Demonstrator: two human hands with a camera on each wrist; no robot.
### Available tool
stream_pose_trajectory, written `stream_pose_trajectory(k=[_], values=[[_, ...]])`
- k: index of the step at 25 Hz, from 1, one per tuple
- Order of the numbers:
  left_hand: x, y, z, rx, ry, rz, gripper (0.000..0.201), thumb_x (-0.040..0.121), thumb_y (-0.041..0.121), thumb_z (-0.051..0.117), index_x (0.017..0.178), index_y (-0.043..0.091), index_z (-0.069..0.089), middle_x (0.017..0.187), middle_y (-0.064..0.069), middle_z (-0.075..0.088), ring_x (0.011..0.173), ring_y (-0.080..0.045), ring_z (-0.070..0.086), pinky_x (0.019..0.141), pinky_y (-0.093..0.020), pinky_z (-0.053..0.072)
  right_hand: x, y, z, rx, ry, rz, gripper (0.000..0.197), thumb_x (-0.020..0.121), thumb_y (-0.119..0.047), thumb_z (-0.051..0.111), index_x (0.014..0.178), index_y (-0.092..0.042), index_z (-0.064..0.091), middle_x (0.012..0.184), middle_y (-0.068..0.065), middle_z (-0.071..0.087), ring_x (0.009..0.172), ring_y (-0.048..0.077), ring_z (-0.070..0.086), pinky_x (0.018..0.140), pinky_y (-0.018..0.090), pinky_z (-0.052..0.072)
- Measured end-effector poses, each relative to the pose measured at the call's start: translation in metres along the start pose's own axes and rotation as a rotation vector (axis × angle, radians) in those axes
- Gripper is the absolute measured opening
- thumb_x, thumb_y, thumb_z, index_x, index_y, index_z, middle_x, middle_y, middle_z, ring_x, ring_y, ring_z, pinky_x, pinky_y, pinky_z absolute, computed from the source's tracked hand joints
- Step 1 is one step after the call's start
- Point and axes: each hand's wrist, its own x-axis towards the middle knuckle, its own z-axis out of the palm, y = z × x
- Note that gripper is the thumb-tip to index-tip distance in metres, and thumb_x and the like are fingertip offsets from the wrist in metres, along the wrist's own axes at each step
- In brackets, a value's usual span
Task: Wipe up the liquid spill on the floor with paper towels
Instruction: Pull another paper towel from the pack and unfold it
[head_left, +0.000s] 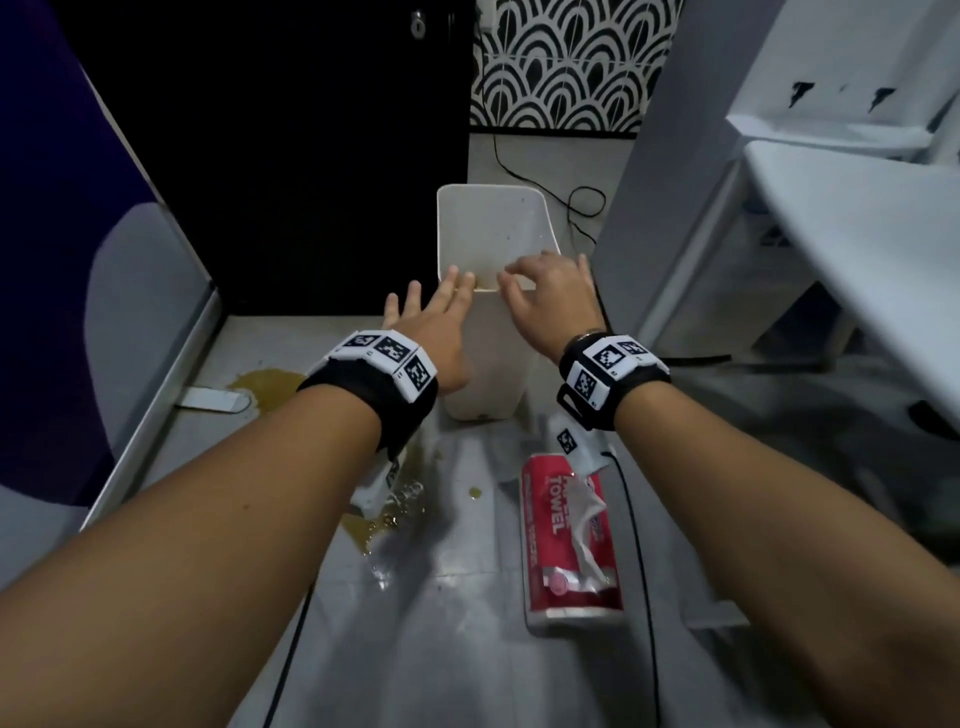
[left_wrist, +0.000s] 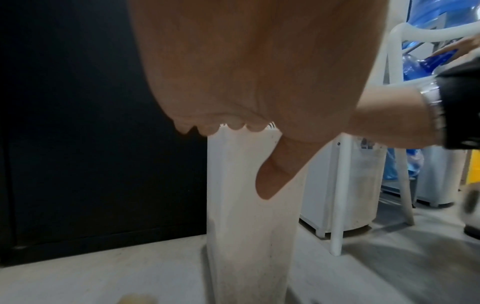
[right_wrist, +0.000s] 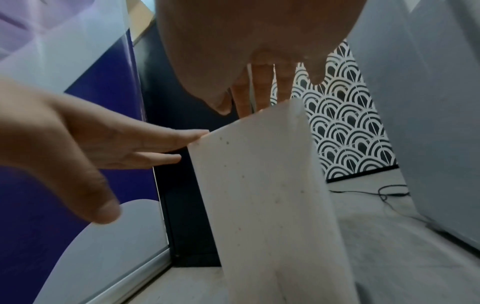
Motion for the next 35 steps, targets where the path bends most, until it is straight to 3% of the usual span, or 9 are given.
stream_pose_trajectory(k=[2, 6, 10, 13, 16, 19, 24, 31, 35], values=[[-0.006, 0.002, 0.014, 0.009, 0.103, -0.003, 0.107, 0.079, 0.023, 0.059, 0.154, 0.026, -0.018, 0.162, 0.003, -0.022, 0.150, -0.030, -0.015, 0.121, -0.052, -0.005, -0.029, 0.015, -0.014, 0.080, 0.138, -0.068, 0.023, 0.093, -0.032, 0.057, 0.098, -0.015, 0.072, 0.101, 0.003, 0.071, 0.099, 0.024, 0.061, 0.095, 0.046, 0.046], [-0.035, 0.027, 0.085, -0.108, 0.321, 0.061, 0.110, 0.079, 0.022, 0.060, 0.153, 0.021, -0.021, 0.162, -0.003, -0.022, 0.149, -0.024, -0.020, 0.121, -0.049, -0.006, -0.116, 0.040, -0.037, 0.026, 0.134, 0.079, 0.029, 0.091, -0.047, 0.061, 0.095, -0.019, 0.059, 0.103, -0.001, 0.056, 0.094, 0.015, 0.054, 0.077, 0.029, 0.045], [-0.072, 0.054, 0.167, -0.166, -0.093, 0.108, 0.097, 0.088, 0.049, 0.051, 0.155, 0.021, -0.013, 0.163, -0.006, -0.019, 0.149, -0.025, -0.018, 0.121, -0.050, -0.004, -0.181, 0.052, -0.017, -0.230, -0.499, 0.530, 0.067, 0.078, -0.085, 0.041, 0.099, -0.024, 0.058, 0.092, -0.001, 0.066, 0.085, 0.023, 0.064, 0.072, 0.033, 0.049], [-0.089, 0.074, 0.212, -0.236, -0.311, 0.039, 0.124, 0.066, 0.078, 0.056, 0.153, 0.028, -0.015, 0.164, -0.006, 0.003, 0.150, -0.033, 0.008, 0.119, -0.057, 0.013, -0.206, 0.057, -0.002, -0.224, -0.738, 0.606, 0.048, 0.087, -0.055, 0.052, 0.116, -0.018, 0.064, 0.108, 0.005, 0.072, 0.097, 0.027, 0.067, 0.086, 0.036, 0.055], [-0.100, 0.092, 0.236, -0.410, -0.347, -0.031, 0.143, 0.043, 0.086, 0.065, 0.148, 0.041, -0.022, 0.128, -0.003, 0.057, 0.105, -0.029, 0.062, 0.092, -0.047, 0.050, -0.204, 0.055, -0.010, -0.084, -0.735, 0.653, 0.028, 0.090, -0.033, 0.054, 0.111, -0.018, 0.066, 0.103, 0.004, 0.073, 0.090, 0.023, 0.069, 0.085, 0.038, 0.058], [-0.098, 0.106, 0.244, -0.466, -0.321, -0.077, 0.133, 0.041, 0.080, 0.067, 0.149, 0.041, 0.001, 0.094, 0.003, 0.069, 0.074, -0.022, 0.067, 0.074, -0.039, 0.058, -0.196, 0.053, -0.021, -0.029, -0.764, 0.621, 0.025, 0.092, -0.032, 0.053, 0.109, -0.018, 0.066, 0.100, 0.004, 0.072, 0.086, 0.022, 0.069, 0.079, 0.039, 0.060], [-0.086, 0.111, 0.235, -0.469, -0.259, -0.056, 0.158, 0.030, 0.080, 0.074, 0.144, 0.045, -0.028, 0.157, -0.006, 0.022, 0.123, -0.040, 0.049, 0.097, -0.055, 0.047, -0.183, 0.058, -0.025, -0.146, -0.748, 0.507, 0.032, 0.094, -0.032, 0.049, 0.119, -0.017, 0.062, 0.112, 0.009, 0.069, 0.099, 0.029, 0.065, 0.081, 0.031, 0.049], [-0.075, 0.109, 0.235, -0.551, -0.245, -0.072, 0.124, 0.052, 0.059, 0.072, 0.153, 0.037, 0.002, 0.147, -0.008, 0.031, 0.112, -0.034, 0.059, 0.093, -0.043, 0.052, -0.213, 0.037, 0.003, -0.162, -0.574, 0.612, 0.064, 0.093, -0.066, 0.035, 0.135, -0.019, 0.042, 0.108, 0.013, 0.069, 0.099, 0.035, 0.065, 0.080, 0.038, 0.047], [-0.069, 0.110, 0.239, -0.519, -0.260, -0.035, 0.131, 0.060, 0.052, 0.075, 0.143, 0.051, -0.028, 0.162, -0.003, -0.009, 0.117, -0.039, 0.055, 0.098, -0.048, 0.049, -0.212, 0.035, 0.007, -0.265, -0.538, 0.470, 0.045, 0.104, -0.039, 0.033, 0.144, -0.019, 0.042, 0.101, 0.013, 0.070, 0.094, 0.035, 0.067, 0.068, 0.035, 0.041]])
